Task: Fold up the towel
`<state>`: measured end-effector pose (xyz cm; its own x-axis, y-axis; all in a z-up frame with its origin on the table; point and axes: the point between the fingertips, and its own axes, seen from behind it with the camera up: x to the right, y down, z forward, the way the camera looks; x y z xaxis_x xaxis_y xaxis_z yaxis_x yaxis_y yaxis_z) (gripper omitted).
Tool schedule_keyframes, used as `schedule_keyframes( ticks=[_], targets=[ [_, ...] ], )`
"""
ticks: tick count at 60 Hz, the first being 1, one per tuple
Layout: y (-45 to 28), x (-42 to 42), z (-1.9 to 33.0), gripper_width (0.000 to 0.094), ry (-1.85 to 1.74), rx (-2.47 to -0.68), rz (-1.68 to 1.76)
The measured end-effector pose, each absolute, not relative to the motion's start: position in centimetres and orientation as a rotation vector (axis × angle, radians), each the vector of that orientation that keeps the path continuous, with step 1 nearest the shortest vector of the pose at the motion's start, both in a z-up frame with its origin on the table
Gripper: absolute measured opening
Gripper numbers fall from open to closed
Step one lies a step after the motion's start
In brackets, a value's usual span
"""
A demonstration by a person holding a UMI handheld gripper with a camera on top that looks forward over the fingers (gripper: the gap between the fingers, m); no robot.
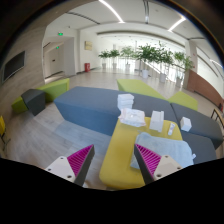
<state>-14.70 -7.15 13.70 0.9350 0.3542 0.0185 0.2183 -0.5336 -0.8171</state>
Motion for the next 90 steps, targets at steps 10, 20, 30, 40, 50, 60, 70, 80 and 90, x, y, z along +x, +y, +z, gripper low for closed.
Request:
schedule_keyframes(
  ticks=[10,20,30,40,50,60,70,80,90],
  targets=[
    [-0.3,-8.9,8.7,0.0823,-0.281,-2.217,0.046],
    [4.6,-5.3,1.2,0.0725,-0.236,-2.292,0.005],
    [3.7,-5.0,-1.8,0.038,-0.366,-2.233,-0.086],
    [4.9,-3.7,-1.2,0.0033,-0.366,-2.147,-0.187],
    [4.6,-3.1,2.1,0.0014,-0.289,-2.148,-0.047],
    [5.9,3.5,9.8,0.0014,-0.157,-2.074,0.027],
    [6.0,16.4,8.2,0.0016,0.012,-2.138,-0.073],
    [4.8,22.6,-0.2,0.0031,0.08,-2.308,-0.108],
    [5.1,22.1,0.6,0.0117,0.073,-2.298,-0.072]
  ],
)
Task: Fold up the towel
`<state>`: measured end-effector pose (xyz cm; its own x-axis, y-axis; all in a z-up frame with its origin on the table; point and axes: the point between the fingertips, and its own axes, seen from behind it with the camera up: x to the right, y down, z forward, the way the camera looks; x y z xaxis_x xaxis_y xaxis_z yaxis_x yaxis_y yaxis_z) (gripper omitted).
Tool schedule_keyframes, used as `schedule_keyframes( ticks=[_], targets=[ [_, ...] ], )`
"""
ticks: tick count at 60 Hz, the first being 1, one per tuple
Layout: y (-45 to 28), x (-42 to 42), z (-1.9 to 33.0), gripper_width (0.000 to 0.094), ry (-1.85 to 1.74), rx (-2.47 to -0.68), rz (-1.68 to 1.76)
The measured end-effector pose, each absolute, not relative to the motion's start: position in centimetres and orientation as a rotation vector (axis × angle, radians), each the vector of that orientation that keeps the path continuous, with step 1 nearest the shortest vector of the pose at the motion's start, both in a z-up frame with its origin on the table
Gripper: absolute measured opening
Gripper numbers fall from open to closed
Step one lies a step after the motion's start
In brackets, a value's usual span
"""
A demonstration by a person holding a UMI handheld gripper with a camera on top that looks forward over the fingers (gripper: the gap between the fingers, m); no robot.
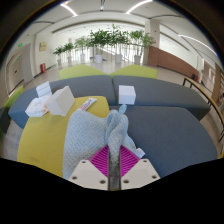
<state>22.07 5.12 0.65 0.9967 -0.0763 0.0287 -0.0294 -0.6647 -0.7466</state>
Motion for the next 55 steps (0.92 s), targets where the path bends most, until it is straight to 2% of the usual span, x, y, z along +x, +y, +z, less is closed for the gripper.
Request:
schedule_keyframes(
  ticks=[1,2,3,4,5,6,7,8,9,12,39,50,55],
  targets=[
    [5.0,22.1,0.7,0.0172,0.075,-2.301,-0.07],
    [5.0,22.3,0.7,0.0301,0.079,-2.301,-0.067],
    [4.8,22.6,1.0,0.0319,0.089,-2.301,-0.073],
    [4.6,23.0,1.3,0.0454,0.1,-2.299,-0.087],
    [4.4,23.5,1.6,0.0503,0.109,-2.295,-0.1],
    [4.2,23.9,2.0,0.0641,0.115,-2.29,-0.111],
    [3.9,24.1,2.5,0.0708,0.119,-2.285,-0.118],
    [3.8,24.5,3.0,0.0842,0.124,-2.279,-0.122],
    [3.5,24.7,3.4,0.086,0.129,-2.276,-0.125],
    [2.5,24.8,4.6,0.082,0.13,-2.277,-0.097],
    [-11.7,16.4,18.5,0.0846,0.032,-2.14,0.059],
    [-14.1,15.8,21.6,0.0853,-0.016,-2.083,0.017],
    [-14.0,15.6,21.2,0.085,-0.022,-2.083,0.026]
  ],
)
